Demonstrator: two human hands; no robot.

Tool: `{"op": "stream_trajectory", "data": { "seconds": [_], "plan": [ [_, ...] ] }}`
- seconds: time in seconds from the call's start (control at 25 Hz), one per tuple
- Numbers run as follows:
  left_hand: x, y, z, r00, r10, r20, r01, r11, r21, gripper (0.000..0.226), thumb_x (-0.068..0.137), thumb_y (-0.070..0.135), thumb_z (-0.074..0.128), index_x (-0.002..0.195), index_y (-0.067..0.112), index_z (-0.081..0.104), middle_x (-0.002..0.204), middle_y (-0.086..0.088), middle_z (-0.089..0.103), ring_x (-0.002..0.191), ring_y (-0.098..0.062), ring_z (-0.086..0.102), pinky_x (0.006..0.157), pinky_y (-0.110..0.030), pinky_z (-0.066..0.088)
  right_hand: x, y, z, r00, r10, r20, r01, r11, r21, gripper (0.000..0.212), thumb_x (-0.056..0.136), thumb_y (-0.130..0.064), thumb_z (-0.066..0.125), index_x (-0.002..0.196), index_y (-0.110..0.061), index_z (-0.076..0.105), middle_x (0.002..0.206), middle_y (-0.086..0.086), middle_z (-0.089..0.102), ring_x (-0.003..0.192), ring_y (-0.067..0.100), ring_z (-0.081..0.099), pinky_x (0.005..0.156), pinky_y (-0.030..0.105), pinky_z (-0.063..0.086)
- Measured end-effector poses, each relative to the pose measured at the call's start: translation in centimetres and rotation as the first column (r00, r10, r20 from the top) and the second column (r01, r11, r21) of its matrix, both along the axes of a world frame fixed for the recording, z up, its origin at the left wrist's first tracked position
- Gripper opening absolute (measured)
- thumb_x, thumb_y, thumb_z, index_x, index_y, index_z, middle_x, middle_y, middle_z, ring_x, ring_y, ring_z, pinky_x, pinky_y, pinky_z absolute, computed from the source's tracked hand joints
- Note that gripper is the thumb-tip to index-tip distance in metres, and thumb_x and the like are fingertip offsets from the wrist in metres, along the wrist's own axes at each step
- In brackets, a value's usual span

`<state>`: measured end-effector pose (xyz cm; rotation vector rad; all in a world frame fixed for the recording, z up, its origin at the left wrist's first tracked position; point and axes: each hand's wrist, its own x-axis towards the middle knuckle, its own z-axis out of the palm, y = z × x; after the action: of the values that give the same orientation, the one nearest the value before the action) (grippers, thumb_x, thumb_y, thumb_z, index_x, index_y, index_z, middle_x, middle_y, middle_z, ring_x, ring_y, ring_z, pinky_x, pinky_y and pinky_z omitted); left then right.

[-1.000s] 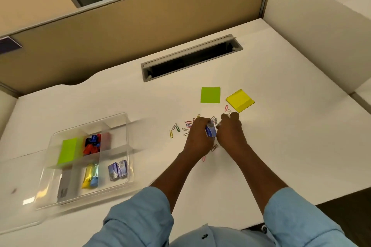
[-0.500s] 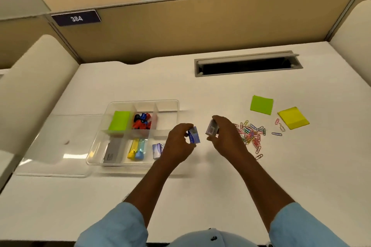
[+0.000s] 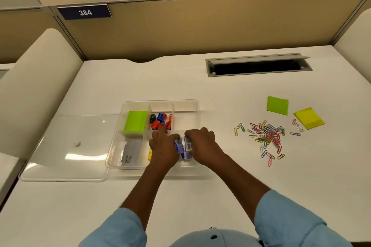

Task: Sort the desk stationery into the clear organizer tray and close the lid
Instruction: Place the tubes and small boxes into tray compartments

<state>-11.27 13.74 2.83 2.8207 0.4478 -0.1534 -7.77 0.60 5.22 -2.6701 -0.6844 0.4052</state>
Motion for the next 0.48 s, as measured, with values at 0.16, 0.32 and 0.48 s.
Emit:
{"op": "stream_trajectory", "data": {
  "seconds": [0.16,0.32,0.48],
  "plan": [
    [-0.1,0.3,-1.4,0.999,-0.033,-0.028,0.035,0.998,0.053,0.048,0.073,0.033,0.074,0.117,0.037,0.058,0.151,-0.009,0.015,0.129,-0.030,0.024,0.099,-0.041,0.031,0.1,1.1,-0.5,0.998,0.051,0.019,-0.049,0.993,-0.105,0.016,0.082,-0.020,0.064,0.097,-0.020,0.057,0.094,0.001,0.063,0.102,0.023,0.047,0.080,0.032,0.029],
    [0.3,0.9,-2.3,0.997,-0.046,-0.068,0.050,0.998,0.047,0.057,0.069,0.029,0.077,0.121,0.038,0.054,0.155,-0.008,0.005,0.131,-0.031,0.020,0.101,-0.042,0.029,0.2,2.2,-0.8,0.995,0.086,0.042,-0.074,0.970,-0.233,0.021,0.085,-0.023,0.062,0.104,-0.019,0.055,0.100,0.003,0.064,0.109,0.025,0.044,0.087,0.035,0.031],
    [0.3,1.0,-2.5,0.997,-0.040,-0.070,0.041,0.999,0.016,0.066,0.065,0.033,0.080,0.124,0.035,0.051,0.155,-0.005,0.004,0.134,-0.031,0.017,0.102,-0.043,0.028,0.1,2.7,-1.2,0.997,0.082,-0.010,-0.082,0.958,-0.277,0.041,0.082,-0.028,0.070,0.118,-0.019,0.053,0.113,0.005,0.062,0.119,0.025,0.040,0.096,0.038,0.031]
  ]
}}
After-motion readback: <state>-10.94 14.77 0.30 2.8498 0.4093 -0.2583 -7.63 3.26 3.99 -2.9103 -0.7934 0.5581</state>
